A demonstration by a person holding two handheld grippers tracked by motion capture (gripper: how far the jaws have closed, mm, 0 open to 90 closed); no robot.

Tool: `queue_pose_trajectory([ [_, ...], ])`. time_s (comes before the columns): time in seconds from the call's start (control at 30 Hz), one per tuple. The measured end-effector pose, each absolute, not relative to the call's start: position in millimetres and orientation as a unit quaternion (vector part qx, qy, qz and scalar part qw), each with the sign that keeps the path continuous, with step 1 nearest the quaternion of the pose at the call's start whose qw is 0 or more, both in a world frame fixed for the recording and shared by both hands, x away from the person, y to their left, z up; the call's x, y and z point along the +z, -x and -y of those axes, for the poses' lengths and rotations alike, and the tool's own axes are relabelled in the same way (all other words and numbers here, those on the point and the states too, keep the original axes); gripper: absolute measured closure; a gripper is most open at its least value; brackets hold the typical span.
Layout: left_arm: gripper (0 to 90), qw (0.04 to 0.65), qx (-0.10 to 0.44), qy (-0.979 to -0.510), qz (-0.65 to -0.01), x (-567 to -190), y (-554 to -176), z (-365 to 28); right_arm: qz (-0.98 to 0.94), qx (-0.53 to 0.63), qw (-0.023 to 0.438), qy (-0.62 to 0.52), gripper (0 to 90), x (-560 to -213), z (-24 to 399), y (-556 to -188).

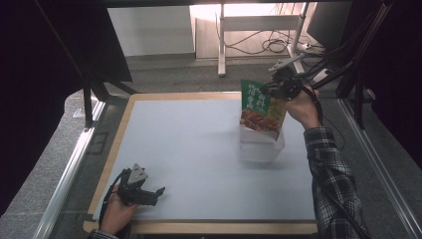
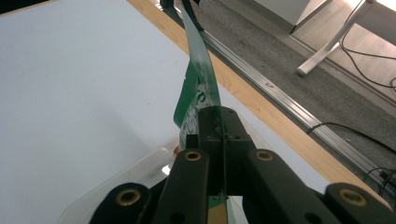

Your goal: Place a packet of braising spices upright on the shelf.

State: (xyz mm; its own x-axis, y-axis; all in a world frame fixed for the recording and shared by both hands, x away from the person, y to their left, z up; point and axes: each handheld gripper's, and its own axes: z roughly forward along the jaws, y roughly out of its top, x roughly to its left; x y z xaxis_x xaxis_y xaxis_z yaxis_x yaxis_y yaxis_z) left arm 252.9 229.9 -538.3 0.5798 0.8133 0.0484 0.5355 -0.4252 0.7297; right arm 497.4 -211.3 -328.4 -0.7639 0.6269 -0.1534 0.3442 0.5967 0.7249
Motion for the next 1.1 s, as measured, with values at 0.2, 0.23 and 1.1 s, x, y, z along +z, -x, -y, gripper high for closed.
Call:
queue_pose_trajectory([
  [0.2,0.0,0.343,0.202,-0.82,-0.411,-538,-253,-229,-0.87,0.352,0.197,-0.284,67.2,-337,212,-498],
  [0.23,0.0,0.343,0.202,-0.82,-0.411,-538,-253,-229,-0.87,0.353,0.197,-0.283,65.1,-339,213,-498],
  [1.1,0.0,0.339,0.203,-0.822,-0.409,-539,-253,-228,-0.851,0.377,0.209,-0.301,18.8,-333,216,-482],
])
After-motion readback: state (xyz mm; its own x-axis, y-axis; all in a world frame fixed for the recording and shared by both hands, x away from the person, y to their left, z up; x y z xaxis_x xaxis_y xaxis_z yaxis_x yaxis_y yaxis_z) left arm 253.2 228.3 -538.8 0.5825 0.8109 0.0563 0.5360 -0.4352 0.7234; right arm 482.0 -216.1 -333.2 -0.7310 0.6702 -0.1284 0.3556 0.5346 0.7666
